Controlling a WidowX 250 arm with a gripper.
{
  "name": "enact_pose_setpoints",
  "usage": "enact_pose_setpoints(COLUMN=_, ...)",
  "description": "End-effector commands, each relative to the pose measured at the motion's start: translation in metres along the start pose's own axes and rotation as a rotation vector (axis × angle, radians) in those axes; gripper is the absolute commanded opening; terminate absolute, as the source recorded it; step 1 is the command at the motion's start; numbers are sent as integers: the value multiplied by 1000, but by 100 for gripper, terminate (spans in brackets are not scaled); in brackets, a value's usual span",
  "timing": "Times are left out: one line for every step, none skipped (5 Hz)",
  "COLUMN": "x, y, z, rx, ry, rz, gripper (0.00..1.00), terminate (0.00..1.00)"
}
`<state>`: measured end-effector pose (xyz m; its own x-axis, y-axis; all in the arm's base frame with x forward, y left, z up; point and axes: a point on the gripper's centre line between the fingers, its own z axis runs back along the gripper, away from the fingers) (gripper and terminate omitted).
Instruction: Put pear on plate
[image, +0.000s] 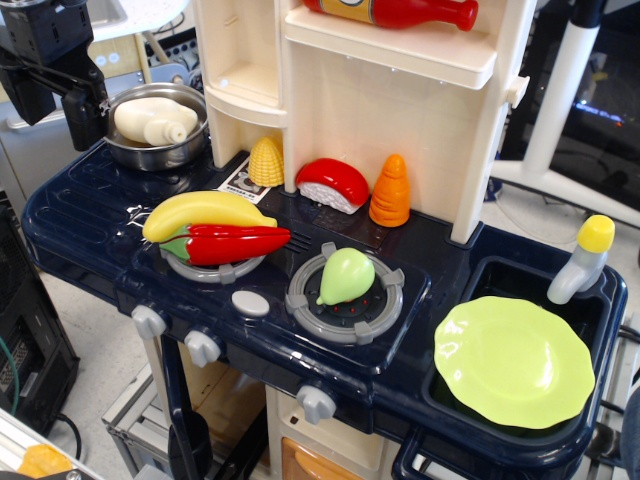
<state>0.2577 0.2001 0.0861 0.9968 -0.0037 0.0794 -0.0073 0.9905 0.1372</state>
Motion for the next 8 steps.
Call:
enact_pose_setpoints(x=0, y=0, z=0, rx=0, ry=0, rz=0, gripper=100, terminate=0)
enact_pose_setpoints(x=3, y=-40, z=40, rx=34, ry=44, rz=43, gripper=100, terminate=0)
enact_pose_setpoints(x=-1, y=-86, z=69, rx=29, ry=-14, rz=59, gripper=100, terminate=0)
enact_pose_setpoints(x=0, y=-135, z=91, rx=62, ry=-28, rz=133, gripper=100, terminate=0)
enact_pose_setpoints(x=-2, y=-185, z=88, rx=68, ry=-57, rz=217, gripper=100, terminate=0)
enact_pose_setpoints(x=1, y=-227, z=73, rx=69, ry=-94, rz=218, gripper=100, terminate=0)
enact_pose_setpoints(x=6, y=-245, z=56, rx=106, ry=-122, rz=206, gripper=100, terminate=0)
enact_pose_setpoints(x=13, y=-244, z=41, rx=65, ry=-143, rz=191, gripper=100, terminate=0)
